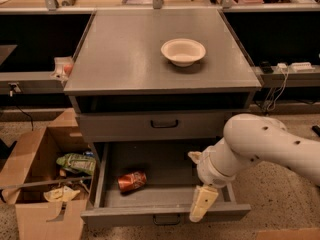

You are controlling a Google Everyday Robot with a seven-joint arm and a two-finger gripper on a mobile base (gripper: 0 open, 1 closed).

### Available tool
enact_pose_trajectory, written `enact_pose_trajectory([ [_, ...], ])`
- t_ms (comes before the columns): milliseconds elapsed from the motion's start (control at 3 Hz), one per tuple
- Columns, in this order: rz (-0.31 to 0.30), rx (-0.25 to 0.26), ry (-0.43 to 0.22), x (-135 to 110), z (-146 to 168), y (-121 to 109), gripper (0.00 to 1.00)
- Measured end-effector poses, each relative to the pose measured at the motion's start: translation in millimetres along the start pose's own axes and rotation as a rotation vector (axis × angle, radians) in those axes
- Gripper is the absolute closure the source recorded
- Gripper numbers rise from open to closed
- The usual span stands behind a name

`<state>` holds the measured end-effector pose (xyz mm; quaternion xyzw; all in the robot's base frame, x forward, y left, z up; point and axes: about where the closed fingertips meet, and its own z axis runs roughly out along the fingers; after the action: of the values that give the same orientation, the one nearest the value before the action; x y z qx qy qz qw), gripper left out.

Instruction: Pick coke can from middle drawer and place on counter

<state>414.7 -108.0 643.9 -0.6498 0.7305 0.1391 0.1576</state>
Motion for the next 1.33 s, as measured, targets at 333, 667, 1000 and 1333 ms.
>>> enact_pose_trajectory([
  [333,0.014,0.007,-0.066,-42,45,-21,0.0],
  [667,0.086,0.007,-0.136,-69,92,-35,0.0],
  [1000,0.163,-0.031,-0.198,-79,153,-44,0.0],
  [1333,0.163,-0.031,-0.198,-79,153,-44,0.0],
])
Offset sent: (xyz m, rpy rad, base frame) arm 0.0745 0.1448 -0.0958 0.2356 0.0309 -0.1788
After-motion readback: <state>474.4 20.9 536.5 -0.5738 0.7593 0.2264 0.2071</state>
